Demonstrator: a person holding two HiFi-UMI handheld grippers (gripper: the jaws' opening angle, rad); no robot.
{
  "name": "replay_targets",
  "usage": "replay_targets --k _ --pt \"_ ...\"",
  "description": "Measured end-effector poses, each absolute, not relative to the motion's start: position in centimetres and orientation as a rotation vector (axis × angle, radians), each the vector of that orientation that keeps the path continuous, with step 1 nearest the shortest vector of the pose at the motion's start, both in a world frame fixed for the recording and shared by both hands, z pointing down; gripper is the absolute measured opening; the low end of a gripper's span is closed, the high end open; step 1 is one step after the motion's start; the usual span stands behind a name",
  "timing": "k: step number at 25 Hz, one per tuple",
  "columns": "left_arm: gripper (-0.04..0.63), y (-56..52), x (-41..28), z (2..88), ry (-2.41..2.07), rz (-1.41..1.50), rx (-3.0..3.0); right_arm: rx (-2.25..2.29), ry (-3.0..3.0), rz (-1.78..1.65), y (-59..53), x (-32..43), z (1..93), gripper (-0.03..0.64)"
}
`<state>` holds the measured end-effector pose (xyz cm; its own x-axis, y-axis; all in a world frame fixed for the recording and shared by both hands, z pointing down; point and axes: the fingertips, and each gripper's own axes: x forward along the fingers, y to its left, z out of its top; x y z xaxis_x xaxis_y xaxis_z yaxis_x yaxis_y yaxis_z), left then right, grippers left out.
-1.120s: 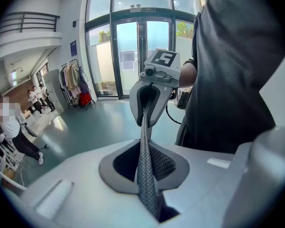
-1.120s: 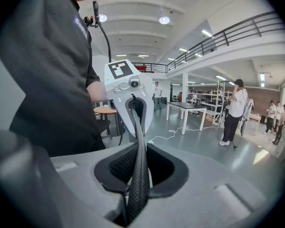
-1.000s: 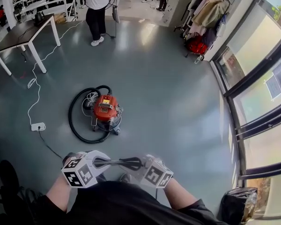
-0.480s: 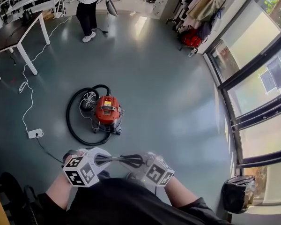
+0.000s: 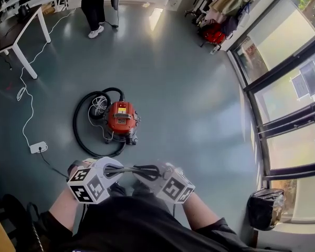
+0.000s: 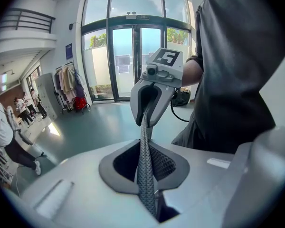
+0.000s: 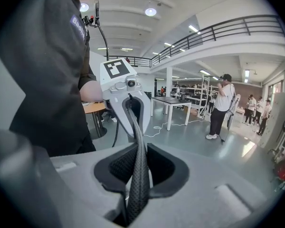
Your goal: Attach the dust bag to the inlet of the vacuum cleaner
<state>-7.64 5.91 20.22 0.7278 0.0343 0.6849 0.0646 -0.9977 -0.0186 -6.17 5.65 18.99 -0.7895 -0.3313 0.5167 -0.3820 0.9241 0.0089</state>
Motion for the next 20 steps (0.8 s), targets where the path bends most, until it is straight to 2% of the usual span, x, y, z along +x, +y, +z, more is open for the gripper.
replay_targets --k 20 --pt "0.048 2.8 -2.5 27.0 0.050 -1.240 -2.864 0.433 -2.564 0.185 2.6 -1.0 25.9 0.044"
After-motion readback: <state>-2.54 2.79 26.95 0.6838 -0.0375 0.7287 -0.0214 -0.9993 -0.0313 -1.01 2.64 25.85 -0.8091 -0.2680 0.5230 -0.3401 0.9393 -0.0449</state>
